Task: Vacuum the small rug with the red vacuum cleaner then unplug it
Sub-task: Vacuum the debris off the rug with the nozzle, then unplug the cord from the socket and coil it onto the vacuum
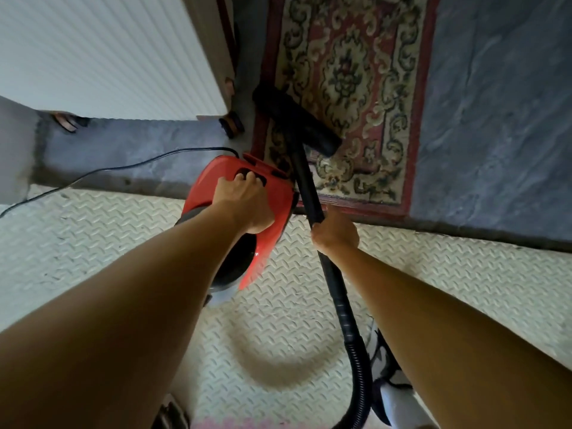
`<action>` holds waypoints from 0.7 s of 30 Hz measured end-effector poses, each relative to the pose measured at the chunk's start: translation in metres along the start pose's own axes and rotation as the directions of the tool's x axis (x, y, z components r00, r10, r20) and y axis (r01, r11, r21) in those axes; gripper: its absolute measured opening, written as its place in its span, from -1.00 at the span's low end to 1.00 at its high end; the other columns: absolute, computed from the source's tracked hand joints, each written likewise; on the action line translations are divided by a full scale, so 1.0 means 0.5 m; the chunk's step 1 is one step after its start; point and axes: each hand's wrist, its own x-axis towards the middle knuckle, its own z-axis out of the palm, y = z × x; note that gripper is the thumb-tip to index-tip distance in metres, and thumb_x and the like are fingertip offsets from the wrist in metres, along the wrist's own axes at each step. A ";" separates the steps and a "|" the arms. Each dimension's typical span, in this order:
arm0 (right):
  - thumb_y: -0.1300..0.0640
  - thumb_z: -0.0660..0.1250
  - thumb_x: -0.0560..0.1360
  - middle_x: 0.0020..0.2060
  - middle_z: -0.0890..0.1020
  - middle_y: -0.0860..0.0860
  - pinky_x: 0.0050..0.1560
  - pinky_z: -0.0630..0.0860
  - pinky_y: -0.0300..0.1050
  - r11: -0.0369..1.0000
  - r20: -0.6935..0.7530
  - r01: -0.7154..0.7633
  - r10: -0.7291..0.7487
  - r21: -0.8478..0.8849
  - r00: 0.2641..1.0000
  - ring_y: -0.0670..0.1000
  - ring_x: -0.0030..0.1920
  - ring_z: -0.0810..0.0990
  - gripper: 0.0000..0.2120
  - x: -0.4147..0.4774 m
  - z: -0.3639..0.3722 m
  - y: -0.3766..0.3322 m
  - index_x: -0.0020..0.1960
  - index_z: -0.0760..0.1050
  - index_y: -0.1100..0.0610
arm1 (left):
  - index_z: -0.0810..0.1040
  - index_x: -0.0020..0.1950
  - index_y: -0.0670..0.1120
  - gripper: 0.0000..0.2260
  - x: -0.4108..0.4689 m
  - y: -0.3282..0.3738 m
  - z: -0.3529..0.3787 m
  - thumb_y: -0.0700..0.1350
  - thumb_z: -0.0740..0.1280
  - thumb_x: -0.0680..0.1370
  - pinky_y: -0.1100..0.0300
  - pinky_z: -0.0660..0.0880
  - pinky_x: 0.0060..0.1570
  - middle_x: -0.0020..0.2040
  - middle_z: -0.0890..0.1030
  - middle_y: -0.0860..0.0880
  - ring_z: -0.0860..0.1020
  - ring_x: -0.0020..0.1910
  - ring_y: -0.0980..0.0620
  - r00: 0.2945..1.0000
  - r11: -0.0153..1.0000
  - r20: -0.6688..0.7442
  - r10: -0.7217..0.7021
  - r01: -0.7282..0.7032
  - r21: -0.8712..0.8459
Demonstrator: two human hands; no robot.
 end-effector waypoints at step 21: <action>0.04 0.18 0.61 0.24 0.56 0.11 0.19 0.41 -0.07 0.940 -0.048 0.251 -0.247 0.232 0.968 0.11 0.23 0.52 -0.60 -0.258 -0.201 -0.130 0.42 0.36 0.11 | 0.48 0.08 -0.09 -0.76 -0.244 -0.079 -0.142 -0.05 0.08 0.55 0.07 0.37 -0.19 0.03 0.58 -0.13 0.55 -0.09 -0.16 0.943 0.866 -0.290 -0.162 -0.005 -0.500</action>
